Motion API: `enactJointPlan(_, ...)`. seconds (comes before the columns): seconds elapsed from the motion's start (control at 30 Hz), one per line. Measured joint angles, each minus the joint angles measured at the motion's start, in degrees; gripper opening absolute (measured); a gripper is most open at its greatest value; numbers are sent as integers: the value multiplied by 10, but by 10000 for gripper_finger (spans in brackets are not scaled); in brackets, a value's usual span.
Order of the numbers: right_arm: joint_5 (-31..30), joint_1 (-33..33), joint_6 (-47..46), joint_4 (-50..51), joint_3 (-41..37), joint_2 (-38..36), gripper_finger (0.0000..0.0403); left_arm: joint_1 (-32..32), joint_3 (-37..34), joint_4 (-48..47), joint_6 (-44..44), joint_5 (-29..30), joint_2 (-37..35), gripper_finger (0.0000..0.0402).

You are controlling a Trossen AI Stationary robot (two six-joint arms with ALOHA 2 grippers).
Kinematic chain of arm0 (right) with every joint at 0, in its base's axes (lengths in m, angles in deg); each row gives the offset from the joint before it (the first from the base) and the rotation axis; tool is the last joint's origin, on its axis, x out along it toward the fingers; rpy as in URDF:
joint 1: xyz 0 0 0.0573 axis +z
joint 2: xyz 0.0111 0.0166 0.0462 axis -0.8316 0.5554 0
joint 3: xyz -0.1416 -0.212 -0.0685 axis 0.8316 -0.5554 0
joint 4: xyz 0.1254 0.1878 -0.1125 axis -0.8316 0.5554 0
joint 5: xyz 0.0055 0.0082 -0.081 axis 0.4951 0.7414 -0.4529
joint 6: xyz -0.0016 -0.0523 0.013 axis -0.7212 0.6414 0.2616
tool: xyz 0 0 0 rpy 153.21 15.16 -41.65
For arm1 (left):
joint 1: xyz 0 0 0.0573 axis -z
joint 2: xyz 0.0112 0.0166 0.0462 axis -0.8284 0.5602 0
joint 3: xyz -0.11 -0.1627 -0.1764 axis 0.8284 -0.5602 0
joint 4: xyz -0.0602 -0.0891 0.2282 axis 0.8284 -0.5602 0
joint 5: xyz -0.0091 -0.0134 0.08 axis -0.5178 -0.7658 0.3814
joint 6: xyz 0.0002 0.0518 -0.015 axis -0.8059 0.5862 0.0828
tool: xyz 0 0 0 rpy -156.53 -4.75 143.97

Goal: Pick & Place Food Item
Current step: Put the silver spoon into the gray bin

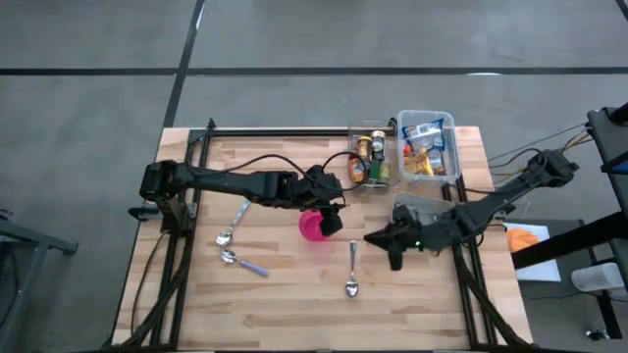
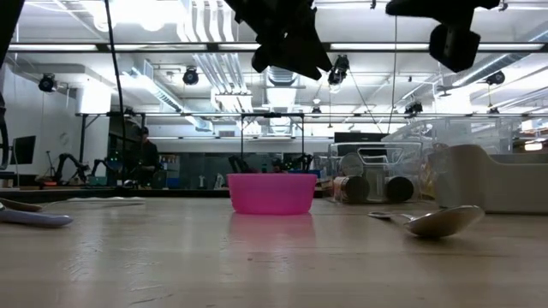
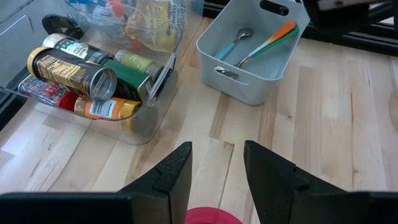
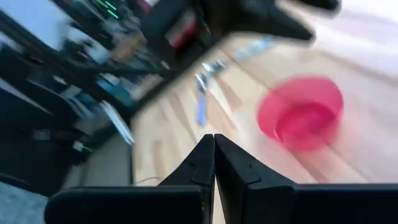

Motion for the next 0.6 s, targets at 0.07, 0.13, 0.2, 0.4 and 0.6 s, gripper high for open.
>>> enactJointPlan(0.07,-6,7,-47,83,45,33,8,0,0,0,0,0,0,146)
enactJointPlan(0.13,-22,15,-103,173,91,63,8,0,0,0,0,0,0,146)
enactJointPlan(0.2,-43,23,-166,268,131,91,8,0,0,0,0,0,0,146)
enactJointPlan(0.4,-84,52,-347,361,182,191,8,0,0,0,0,0,0,146)
enactJointPlan(0.6,-84,61,-421,354,217,294,8,0,0,0,0,0,0,146)
